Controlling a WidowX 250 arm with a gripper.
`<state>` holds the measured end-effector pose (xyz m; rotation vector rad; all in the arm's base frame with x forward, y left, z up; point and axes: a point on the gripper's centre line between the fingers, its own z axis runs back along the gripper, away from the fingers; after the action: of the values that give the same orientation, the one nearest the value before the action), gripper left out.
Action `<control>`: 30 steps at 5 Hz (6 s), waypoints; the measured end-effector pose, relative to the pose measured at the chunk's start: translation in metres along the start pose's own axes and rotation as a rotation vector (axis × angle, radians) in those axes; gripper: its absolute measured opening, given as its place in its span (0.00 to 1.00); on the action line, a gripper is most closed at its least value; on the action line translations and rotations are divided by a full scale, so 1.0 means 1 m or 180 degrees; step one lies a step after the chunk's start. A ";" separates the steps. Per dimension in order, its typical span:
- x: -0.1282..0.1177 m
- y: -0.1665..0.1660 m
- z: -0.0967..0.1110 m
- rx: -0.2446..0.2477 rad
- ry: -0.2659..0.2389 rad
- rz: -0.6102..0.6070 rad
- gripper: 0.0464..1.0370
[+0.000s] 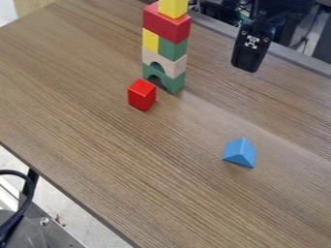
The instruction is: Put the blue triangle on top of the yellow cube
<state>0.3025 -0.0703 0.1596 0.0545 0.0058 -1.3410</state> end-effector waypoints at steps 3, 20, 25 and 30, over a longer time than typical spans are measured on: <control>0.005 -0.006 -0.028 -0.0090 0.0015 0.0172 0.96; 0.007 -0.011 -0.040 -0.0147 0.0339 -0.0358 0.50; -0.069 0.024 0.064 -0.0364 0.0867 -0.1923 0.50; -0.106 0.070 0.047 -0.0393 0.0591 -0.1330 0.50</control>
<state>0.3455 0.0463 0.2129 0.0760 0.2694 -1.7459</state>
